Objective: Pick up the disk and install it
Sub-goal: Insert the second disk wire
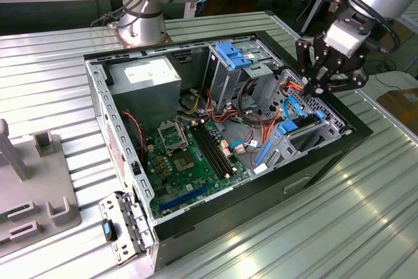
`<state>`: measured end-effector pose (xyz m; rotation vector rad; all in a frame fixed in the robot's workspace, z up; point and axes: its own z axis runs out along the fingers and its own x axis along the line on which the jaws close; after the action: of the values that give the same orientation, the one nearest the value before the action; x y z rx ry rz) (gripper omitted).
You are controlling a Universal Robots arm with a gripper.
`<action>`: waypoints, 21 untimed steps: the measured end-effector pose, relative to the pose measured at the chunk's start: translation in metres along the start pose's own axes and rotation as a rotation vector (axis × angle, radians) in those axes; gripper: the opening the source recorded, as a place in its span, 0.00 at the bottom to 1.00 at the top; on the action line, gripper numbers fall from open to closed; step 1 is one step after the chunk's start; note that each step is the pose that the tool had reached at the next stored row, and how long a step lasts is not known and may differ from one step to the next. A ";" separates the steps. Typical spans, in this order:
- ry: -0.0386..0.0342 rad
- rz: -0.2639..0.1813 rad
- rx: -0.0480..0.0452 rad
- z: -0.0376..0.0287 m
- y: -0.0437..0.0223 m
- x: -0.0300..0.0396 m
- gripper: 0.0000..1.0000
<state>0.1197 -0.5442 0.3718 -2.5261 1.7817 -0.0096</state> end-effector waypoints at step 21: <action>0.0450 0.240 0.0188 0.0104 0.0169 0.0125 0.16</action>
<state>0.1084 -0.5612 0.3603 -2.3006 2.0786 -0.0739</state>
